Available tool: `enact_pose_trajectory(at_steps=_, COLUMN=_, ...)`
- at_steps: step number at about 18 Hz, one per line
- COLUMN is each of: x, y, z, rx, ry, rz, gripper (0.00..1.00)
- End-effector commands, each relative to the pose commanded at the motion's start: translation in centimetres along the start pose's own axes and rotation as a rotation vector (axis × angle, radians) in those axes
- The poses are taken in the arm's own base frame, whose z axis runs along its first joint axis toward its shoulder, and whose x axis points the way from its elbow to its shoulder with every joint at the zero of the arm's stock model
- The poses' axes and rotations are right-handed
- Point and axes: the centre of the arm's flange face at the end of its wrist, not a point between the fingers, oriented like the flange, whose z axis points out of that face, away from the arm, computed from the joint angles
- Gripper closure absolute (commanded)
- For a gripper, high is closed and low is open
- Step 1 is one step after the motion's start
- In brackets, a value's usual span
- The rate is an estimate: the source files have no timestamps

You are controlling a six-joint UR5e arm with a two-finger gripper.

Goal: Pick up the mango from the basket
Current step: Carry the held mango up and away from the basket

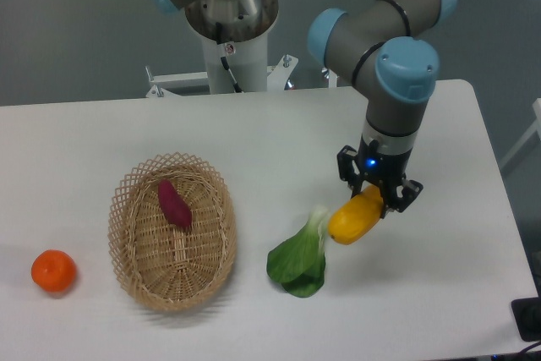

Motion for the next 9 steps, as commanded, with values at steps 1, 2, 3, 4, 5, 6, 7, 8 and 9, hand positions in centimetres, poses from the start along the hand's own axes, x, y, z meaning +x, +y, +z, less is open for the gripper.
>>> enact_pose_trajectory(at_steps=1, x=-0.3, y=0.1, z=0.1, rx=-0.016, ry=-0.005, rz=0.002, gripper=0.72)
enact_pose_trajectory(at_steps=2, x=-0.5, y=0.0, z=0.3, rx=-0.02, ry=-0.009, rz=0.002, gripper=0.72)
enact_pose_trajectory(at_steps=3, x=-0.9, y=0.0, z=0.5, rx=-0.022, ry=-0.008, rz=0.002, gripper=0.72)
enact_pose_trajectory(at_steps=4, x=-1.3, y=-0.1, z=0.3, rx=-0.022, ry=-0.014, rz=0.002, gripper=0.72)
enact_pose_trajectory(at_steps=5, x=-1.5, y=-0.2, z=0.5, rx=-0.023, ry=-0.011, rz=0.002, gripper=0.72)
enact_pose_trajectory(at_steps=6, x=-1.6, y=-0.3, z=0.6, rx=-0.024, ry=-0.013, rz=0.003, gripper=0.7)
enact_pose_trajectory(at_steps=7, x=-1.6, y=-0.2, z=1.0, rx=-0.035, ry=-0.011, rz=0.005, gripper=0.7)
enact_pose_trajectory(at_steps=8, x=-1.7, y=-0.2, z=1.0, rx=-0.049, ry=-0.014, rz=0.006, gripper=0.7)
enact_pose_trajectory(at_steps=9, x=-1.7, y=-0.2, z=1.1, rx=-0.061, ry=-0.017, rz=0.008, gripper=0.69)
